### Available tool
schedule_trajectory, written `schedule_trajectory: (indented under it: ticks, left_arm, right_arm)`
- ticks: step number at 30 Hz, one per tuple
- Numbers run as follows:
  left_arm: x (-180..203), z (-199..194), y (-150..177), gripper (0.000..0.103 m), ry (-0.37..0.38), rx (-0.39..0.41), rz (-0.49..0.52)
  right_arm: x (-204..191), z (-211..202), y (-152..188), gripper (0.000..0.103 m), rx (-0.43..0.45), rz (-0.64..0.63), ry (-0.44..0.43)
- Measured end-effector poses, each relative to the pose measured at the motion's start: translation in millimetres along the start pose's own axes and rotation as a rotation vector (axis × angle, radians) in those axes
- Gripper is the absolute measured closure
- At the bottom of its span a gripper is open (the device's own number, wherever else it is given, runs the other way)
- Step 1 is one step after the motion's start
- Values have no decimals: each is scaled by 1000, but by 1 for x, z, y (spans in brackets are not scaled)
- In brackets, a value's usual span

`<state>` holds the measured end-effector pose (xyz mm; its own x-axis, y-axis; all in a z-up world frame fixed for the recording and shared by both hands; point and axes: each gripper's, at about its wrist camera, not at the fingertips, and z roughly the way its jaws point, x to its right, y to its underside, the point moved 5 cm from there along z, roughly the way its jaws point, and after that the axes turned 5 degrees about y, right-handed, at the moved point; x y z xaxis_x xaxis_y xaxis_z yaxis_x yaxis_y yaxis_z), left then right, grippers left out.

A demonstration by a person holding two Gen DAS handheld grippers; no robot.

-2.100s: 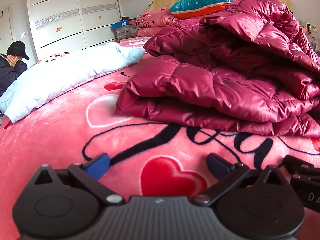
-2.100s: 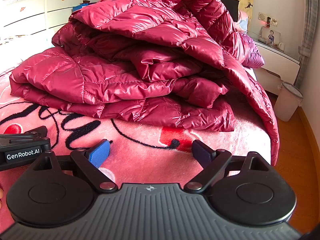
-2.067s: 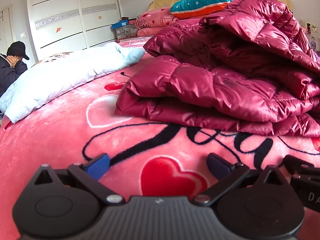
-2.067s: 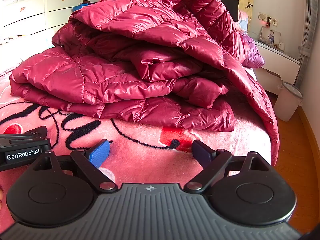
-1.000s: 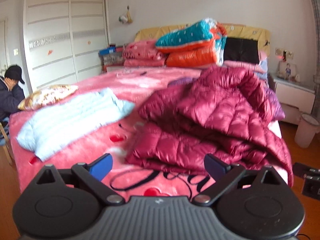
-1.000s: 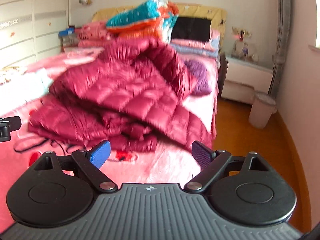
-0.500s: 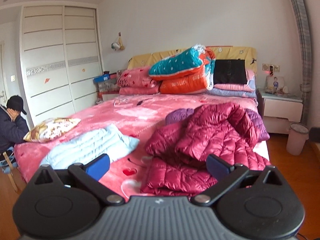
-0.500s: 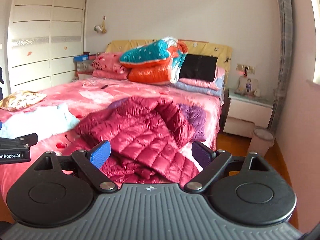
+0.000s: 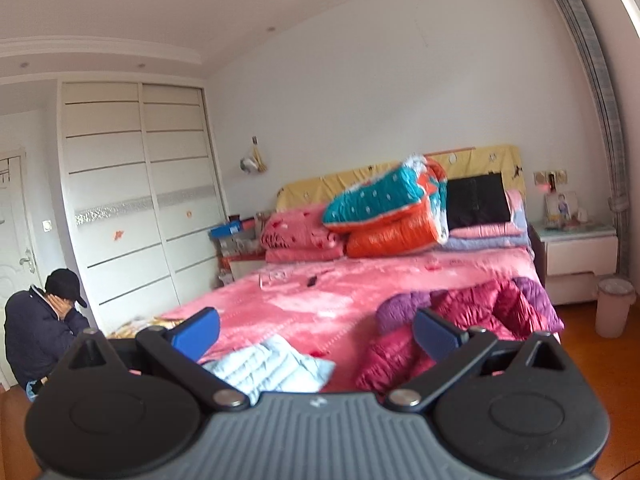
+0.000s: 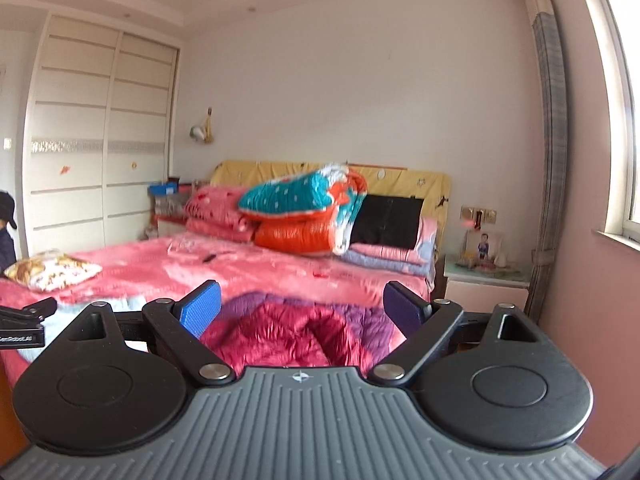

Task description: Fold large clothes

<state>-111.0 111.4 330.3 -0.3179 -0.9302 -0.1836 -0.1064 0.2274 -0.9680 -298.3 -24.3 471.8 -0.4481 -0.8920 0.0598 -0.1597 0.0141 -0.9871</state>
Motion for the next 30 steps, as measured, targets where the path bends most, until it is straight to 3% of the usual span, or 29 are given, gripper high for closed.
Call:
schedule_trajectory:
  ticks: [7,15,20,30]
  left_arm:
    - [-3,17,21,1,7,-32,-7]
    - [32,81,62,1,77,-126,-63]
    - [55,122,97,1,164,-178,-107]
    - [99,193,179,2,274,-313,-159]
  right_arm:
    - [5,31,7,0,-18,29,9]
    - [17,128,47,0,-79,59,-10]
    - [23,192,101,0,-169,120,-29]
    - [4,296,229,0,-311,89,-29]
